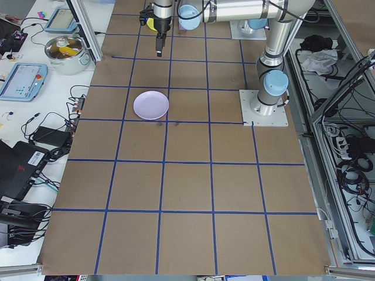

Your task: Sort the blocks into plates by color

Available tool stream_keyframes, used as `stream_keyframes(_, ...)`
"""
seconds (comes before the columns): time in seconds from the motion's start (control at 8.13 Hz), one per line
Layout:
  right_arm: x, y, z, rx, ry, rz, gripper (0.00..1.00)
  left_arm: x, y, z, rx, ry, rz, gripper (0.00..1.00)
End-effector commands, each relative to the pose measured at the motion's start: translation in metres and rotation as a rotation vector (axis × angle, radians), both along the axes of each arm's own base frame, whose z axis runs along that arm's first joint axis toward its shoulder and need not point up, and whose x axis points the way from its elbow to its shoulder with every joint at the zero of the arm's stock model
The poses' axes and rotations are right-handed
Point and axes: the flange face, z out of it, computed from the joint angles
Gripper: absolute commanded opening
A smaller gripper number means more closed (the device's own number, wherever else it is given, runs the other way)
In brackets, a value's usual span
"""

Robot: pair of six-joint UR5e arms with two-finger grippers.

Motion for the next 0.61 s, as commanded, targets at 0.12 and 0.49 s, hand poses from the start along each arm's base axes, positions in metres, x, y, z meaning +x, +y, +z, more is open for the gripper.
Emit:
stream_keyframes(0.12,-0.003,0.000,-0.001,0.004,0.011,-0.002,1.00,-0.002,-0.002,0.004,-0.009,0.005,0.000,1.00)
stream_keyframes(0.49,-0.054,-0.021,-0.009,0.007,0.011,-0.084,1.00,-0.011,0.000,0.000,-0.009,0.091,0.045,1.00)
